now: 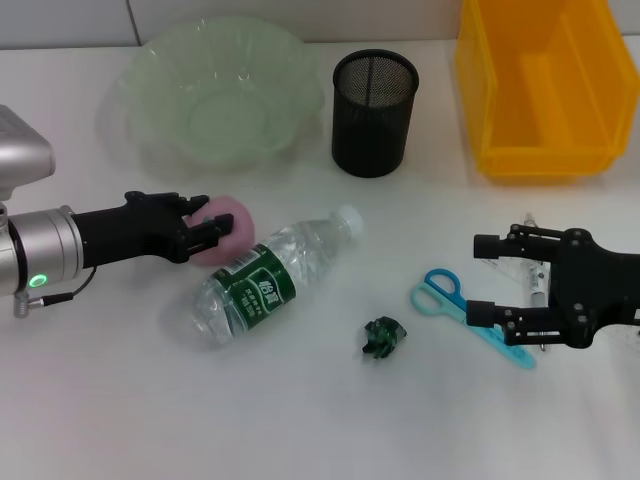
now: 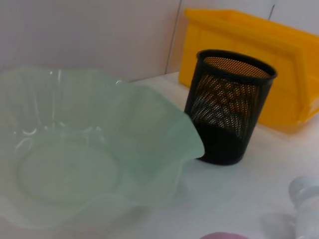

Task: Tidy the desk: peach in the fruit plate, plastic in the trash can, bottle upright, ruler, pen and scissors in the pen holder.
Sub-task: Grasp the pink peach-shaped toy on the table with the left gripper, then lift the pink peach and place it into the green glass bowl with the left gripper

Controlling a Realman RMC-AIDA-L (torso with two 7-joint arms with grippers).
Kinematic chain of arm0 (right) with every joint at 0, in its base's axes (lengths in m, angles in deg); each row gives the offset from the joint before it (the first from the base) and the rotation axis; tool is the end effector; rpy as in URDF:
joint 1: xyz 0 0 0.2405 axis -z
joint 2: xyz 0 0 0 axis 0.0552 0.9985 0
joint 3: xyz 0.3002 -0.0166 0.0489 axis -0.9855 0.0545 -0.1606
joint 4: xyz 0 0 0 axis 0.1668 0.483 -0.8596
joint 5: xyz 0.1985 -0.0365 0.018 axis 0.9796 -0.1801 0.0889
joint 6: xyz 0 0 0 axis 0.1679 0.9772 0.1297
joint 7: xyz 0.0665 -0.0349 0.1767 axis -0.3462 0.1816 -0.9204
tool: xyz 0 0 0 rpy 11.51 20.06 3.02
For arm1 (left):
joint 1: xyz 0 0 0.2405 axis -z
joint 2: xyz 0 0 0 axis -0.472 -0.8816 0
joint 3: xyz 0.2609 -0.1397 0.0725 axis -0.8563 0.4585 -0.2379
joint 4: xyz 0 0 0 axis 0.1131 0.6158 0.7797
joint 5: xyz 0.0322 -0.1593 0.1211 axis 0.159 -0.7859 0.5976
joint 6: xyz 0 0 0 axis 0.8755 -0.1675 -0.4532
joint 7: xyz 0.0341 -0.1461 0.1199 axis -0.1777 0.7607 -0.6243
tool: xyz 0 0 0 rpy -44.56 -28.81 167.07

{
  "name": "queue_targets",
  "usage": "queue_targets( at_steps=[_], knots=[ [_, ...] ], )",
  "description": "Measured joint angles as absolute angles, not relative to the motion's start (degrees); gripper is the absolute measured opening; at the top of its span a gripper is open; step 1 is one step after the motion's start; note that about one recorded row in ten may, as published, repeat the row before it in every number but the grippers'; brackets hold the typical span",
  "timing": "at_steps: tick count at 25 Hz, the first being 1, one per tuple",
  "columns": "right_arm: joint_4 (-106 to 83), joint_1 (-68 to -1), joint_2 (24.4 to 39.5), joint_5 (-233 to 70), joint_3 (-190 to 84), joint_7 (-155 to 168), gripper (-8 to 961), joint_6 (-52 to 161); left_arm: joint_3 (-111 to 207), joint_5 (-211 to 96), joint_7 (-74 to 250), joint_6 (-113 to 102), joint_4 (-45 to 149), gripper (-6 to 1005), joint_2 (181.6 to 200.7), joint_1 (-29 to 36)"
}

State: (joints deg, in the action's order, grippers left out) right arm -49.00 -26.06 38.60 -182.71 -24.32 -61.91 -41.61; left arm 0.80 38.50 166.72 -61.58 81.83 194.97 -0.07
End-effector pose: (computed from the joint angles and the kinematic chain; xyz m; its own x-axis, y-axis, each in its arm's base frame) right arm 0.2884 0.2940 -0.0502 0.7868 -0.2632 -0.5583 -0.3525 -0.9341 -0.0564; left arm -0.3313 0.3852 -0.0950 0.7919 0.4570 0.4052 0.5958 -0.7238 -0.3481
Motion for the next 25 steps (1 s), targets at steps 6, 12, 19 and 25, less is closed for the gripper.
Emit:
queue_targets(
  at_steps=[6, 12, 19, 25],
  knots=[
    [-49.0, -25.95, 38.6, -182.71, -24.38, -62.08, 818, -41.31, 0.48, 38.33, 168.43, -61.0, 82.25, 335, 195.05, -0.05],
    [-48.99, -25.92, 38.59, -182.71, -24.46, -62.27, 819, -41.22, 1.04, 36.2, 171.89, -66.38, 85.98, 199, 194.96, -1.24],
    [-49.0, -25.88, 38.52, -182.71, -24.48, -62.56, 819, -41.78, 1.28, 18.45, 168.3, -67.35, 89.7, 165, 194.65, -1.82],
    [-49.0, -25.84, 38.54, -182.66, -24.61, -62.63, 818, -41.49, 0.98, 18.17, 167.2, -59.84, 86.34, 107, 194.65, 4.13]
  ],
)
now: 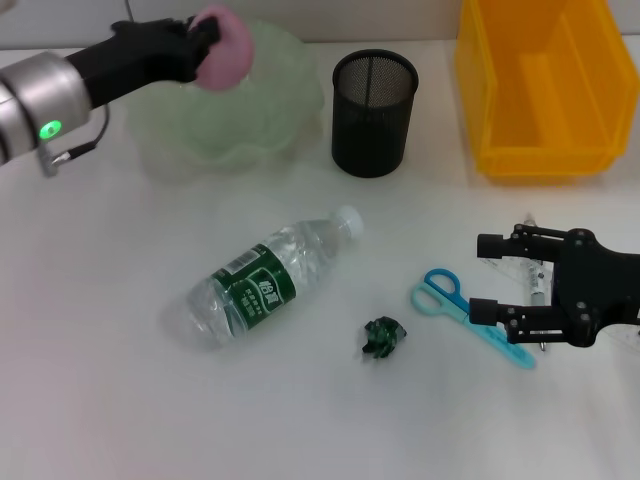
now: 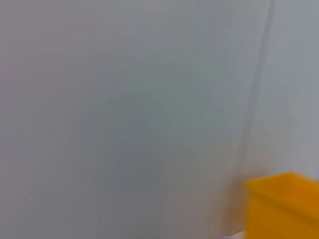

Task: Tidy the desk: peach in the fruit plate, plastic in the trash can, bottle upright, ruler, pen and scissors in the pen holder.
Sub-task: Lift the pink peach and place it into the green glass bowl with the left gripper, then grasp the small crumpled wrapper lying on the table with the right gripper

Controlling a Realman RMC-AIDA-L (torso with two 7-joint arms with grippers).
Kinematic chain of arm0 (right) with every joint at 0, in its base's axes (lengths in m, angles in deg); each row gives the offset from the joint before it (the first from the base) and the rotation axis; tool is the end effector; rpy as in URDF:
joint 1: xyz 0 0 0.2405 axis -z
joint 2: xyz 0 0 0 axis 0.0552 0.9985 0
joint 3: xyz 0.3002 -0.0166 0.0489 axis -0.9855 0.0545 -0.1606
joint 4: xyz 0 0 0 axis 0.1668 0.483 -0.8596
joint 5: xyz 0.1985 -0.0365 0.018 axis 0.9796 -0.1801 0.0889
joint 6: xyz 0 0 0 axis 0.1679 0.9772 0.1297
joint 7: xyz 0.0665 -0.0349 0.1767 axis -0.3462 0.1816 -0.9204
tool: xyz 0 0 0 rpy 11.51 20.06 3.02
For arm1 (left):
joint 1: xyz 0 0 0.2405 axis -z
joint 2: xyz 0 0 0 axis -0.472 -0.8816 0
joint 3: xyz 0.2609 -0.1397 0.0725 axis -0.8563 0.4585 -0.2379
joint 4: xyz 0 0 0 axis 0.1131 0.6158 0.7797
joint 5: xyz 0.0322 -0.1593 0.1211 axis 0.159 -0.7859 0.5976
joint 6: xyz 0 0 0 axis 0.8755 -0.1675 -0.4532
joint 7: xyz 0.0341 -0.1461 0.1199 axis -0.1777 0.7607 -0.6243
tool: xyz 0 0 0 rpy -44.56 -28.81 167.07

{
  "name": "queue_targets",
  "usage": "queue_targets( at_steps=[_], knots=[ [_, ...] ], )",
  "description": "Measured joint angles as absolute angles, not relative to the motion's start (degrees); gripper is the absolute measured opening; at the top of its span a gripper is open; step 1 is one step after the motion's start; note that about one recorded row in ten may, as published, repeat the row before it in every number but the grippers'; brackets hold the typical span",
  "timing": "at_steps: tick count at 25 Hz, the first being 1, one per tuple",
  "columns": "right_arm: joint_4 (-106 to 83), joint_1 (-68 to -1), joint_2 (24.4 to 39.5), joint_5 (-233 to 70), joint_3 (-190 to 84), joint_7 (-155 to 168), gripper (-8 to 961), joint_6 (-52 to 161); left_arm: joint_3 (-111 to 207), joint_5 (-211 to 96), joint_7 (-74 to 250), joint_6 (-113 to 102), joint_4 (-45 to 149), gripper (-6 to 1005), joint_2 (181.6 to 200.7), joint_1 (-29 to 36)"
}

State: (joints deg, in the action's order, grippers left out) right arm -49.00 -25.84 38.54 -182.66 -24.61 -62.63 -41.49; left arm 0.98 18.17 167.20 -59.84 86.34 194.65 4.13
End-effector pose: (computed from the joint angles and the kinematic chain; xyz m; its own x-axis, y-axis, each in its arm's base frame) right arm 0.2902 0.2939 -0.0491 0.7801 -0.2771 -0.5609 -0.3693 -0.9277 -0.0553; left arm -0.2576 0.4525 -0.0371 0.6737 0.2613 0.6913 0.6438 -0.6668 -0.3753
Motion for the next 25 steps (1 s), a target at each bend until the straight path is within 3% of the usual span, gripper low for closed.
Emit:
queue_targets(
  at_steps=[1, 2, 4, 10, 19, 22, 25],
  knots=[
    [-49.0, -25.84, 38.56, -182.64, -24.63, -62.64, 818, -41.47, 0.98, 18.17, 167.2, -59.84, 86.34, 98, 194.65, 4.13],
    [-48.96, -25.84, 38.58, -182.6, -24.63, -62.65, 818, -41.48, 0.55, 18.17, 163.35, -49.6, 81.35, 89, 194.92, 9.58],
    [-48.93, -25.84, 38.59, -182.56, -24.62, -62.66, 818, -41.53, 0.47, 17.68, 159.43, -44.01, 77.82, 71, 195.21, 12.3],
    [-48.49, -25.77, 38.6, -181.84, -24.61, -62.69, 818, -41.55, 0.43, 16.7, 158.53, -40.9, 76.75, 97, 195.42, 12.76],
    [-49.1, -26.19, 38.46, -181.22, -24.61, -66.14, 818, -42.3, 0.39, 15.89, 158.77, -43.74, 77.38, 411, 195.35, 11.82],
    [-57.93, -25.49, 38.16, -177.54, -24.61, -77.12, 818, -47.14, 0.75, 15.78, 158.33, -57.46, 81.37, 520, 194.75, 6.95],
    [-66.08, -25.15, 38.1, -176.82, -24.6, -85.22, 819, -49.14, 1.07, 15.86, 154.1, -69.86, 85.22, 695, 194.25, 0.23]
  ],
)
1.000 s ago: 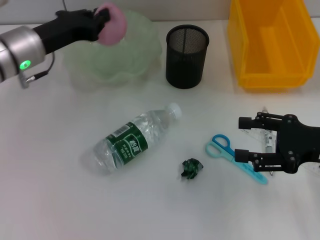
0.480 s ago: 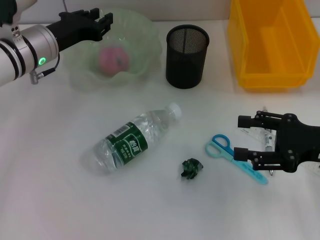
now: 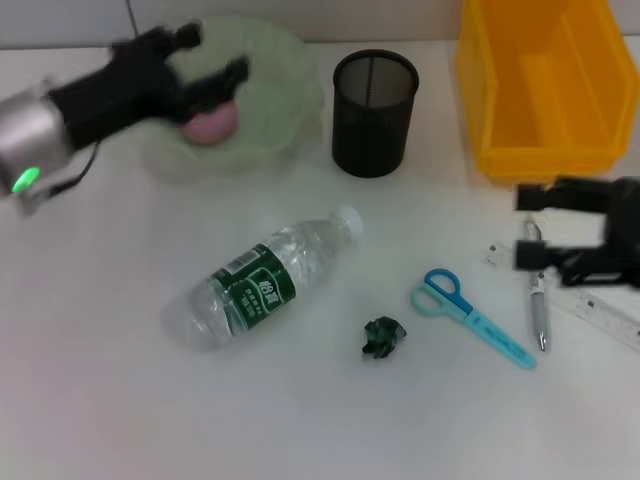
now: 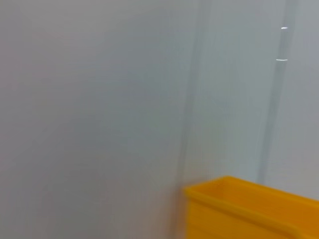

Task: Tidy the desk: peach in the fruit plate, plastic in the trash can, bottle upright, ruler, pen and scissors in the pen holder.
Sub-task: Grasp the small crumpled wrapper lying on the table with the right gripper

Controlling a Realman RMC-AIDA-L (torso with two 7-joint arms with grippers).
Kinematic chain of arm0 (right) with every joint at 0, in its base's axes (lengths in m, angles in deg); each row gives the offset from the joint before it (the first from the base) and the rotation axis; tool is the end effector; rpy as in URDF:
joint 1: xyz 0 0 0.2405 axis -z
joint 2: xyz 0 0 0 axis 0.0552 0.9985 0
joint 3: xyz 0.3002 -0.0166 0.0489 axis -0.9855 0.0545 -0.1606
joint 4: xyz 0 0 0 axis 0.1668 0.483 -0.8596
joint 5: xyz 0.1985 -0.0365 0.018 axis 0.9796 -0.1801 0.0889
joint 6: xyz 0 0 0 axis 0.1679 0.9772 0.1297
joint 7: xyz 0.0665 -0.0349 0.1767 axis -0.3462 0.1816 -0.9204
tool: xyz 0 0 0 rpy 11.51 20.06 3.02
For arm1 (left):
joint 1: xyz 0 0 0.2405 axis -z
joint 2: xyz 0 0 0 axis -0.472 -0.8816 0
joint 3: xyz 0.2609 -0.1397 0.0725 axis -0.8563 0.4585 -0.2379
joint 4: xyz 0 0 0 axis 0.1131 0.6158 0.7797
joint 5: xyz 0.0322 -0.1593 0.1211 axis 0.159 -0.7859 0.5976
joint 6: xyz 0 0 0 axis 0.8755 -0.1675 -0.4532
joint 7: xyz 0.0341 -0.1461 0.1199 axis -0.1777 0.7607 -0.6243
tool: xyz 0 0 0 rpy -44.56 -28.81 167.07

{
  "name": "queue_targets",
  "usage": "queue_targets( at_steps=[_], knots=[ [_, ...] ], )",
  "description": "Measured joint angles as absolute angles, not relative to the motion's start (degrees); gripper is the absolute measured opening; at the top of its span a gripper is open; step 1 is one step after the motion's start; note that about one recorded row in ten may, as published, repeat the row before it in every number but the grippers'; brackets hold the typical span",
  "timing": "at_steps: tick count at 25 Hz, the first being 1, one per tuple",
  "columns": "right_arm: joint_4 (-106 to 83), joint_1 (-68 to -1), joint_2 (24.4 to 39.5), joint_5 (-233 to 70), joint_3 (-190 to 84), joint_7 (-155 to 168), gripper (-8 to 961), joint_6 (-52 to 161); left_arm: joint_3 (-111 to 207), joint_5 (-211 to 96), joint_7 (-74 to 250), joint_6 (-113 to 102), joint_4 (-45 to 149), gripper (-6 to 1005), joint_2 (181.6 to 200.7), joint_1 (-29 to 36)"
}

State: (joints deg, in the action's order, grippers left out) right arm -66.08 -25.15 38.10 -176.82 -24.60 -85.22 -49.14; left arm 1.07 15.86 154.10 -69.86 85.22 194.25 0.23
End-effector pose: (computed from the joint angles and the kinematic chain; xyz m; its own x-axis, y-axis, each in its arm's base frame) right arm 0.2613 0.3012 0.0048 0.7331 -0.3741 -0.5681 -0.4482 -0.8939 0.0102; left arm -0.2632 0.4153 -0.0383 0.7423 0.1149 0.6602 0.4881 -0.7677 -0.4152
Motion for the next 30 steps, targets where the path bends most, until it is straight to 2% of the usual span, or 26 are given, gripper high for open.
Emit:
queue_targets(
  at_steps=[1, 5, 6, 9, 13, 21, 30],
  knots=[
    [-71.27, -25.17, 38.1, -176.96, -24.45, -90.93, 819, -49.83, 1.09, 15.95, 151.94, -73.29, 85.5, 753, 193.82, -1.74],
    [-88.92, -28.14, 38.0, -183.99, -21.79, -108.3, 818, -52.37, 0.76, 16.4, 147.63, -79.44, 84.98, 790, 192.69, -5.03],
    [-92.49, -29.35, 37.94, -186.87, -20.15, -112.25, 818, -53.34, 0.47, 16.98, 144.71, -83.39, 84.02, 800, 192.07, -7.64],
    [-99.63, -33.46, 37.97, -195.89, -11.85, -121.29, 817, -55.17, 0.63, 17.1, 143.96, -84.71, 83.83, 827, 192.03, -9.1],
    [-100.99, -36.84, 38.49, -202.86, 2.41, -127.21, 816, -52.81, 0.98, 16.98, 143.28, -84.95, 83.83, 845, 192.52, -10.97],
    [-98.67, -37.75, 38.95, -209.21, 26.43, -134.1, 816, -40.31, 0.9, 17.08, 143.17, -84.16, 83.8, 840, 193.12, -10.61],
    [-94.65, -40.68, 39.12, -211.23, 38.16, -142.02, 815, -31.33, 0.59, 17.09, 143.64, -83.29, 83.79, 835, 193.24, -10.28]
  ],
)
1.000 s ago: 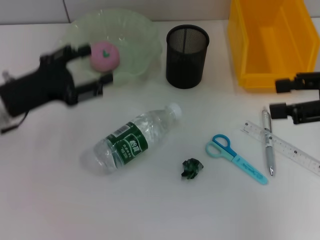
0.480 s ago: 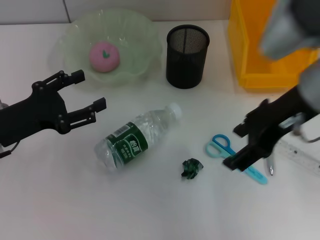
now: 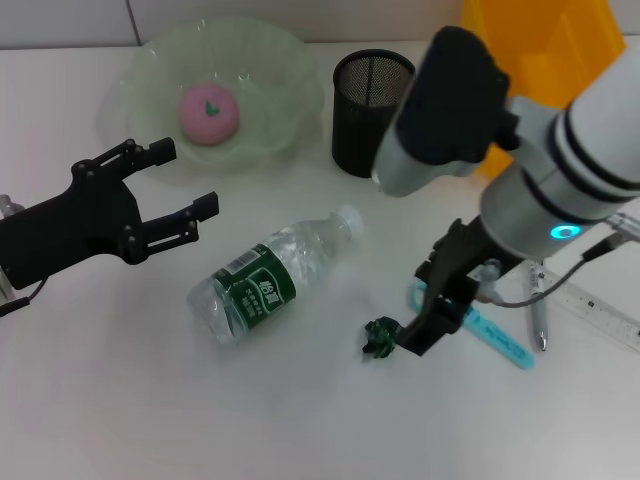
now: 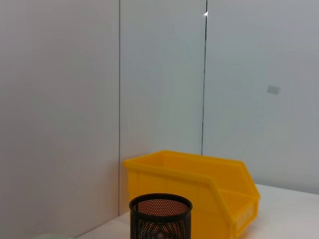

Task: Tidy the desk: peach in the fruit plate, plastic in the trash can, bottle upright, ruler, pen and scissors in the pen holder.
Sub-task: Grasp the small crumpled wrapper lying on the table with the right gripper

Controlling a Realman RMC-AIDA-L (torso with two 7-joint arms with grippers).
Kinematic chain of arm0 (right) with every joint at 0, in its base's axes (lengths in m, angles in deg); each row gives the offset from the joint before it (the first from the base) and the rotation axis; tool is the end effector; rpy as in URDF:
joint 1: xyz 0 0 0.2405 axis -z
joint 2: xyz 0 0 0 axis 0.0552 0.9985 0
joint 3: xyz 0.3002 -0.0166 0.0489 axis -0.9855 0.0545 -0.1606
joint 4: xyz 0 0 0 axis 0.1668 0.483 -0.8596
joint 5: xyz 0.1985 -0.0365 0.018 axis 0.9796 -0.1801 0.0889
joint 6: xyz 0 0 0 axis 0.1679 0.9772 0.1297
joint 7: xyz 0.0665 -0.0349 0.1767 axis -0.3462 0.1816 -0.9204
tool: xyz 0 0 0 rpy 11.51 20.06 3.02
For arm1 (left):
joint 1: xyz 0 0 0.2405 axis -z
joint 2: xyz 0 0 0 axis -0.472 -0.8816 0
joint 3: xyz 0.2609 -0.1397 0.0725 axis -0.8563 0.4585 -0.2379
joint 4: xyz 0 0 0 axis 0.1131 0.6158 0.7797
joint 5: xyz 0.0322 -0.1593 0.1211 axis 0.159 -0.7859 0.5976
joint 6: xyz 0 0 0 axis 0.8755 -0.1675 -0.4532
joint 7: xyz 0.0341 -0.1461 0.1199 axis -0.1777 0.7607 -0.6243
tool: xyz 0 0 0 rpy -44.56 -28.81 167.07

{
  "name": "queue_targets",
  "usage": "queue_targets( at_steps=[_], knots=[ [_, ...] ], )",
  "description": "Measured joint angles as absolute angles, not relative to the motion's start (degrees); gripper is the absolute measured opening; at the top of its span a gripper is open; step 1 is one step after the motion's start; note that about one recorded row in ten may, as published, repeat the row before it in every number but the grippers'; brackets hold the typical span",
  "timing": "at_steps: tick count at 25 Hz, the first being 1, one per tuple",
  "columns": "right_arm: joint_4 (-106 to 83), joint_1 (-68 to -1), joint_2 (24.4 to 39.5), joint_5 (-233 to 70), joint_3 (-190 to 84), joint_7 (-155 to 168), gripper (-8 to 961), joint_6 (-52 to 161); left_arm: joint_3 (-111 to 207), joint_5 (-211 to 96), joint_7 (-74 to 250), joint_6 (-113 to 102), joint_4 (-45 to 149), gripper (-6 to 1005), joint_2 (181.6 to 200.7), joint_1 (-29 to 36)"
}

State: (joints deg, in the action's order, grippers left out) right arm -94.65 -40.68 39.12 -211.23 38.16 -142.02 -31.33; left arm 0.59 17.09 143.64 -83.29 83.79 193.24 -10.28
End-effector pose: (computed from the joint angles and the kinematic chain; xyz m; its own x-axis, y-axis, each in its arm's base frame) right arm 0.1730 0.3329 -0.1140 0.8329 -0.3845 0.3979 -0.3065 -0.9193 -0.2467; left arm -0.3070 0.3297 -0.0422 0.7672 0.0692 0.6377 0.3977 -0.8313 -0.3883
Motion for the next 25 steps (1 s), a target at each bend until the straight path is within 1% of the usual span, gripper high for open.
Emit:
queue_targets(
  at_steps=[7, 21, 25],
  knots=[
    [-88.74, -43.08, 39.13, -211.59, 41.66, -144.69, 816, -26.49, 0.61, 17.08, 143.91, -83.27, 83.79, 831, 193.26, -10.2],
    [-81.77, -45.13, 39.12, -207.53, 44.54, -144.89, 811, -21.98, 0.8, 17.08, 144.5, -83.32, 83.79, 824, 193.21, -9.68],
    [-79.44, -46.28, 39.12, -207.21, 46.13, -144.86, 791, -20.52, 0.84, 17.08, 144.5, -83.33, 83.79, 821, 193.22, -9.7]
  ],
)
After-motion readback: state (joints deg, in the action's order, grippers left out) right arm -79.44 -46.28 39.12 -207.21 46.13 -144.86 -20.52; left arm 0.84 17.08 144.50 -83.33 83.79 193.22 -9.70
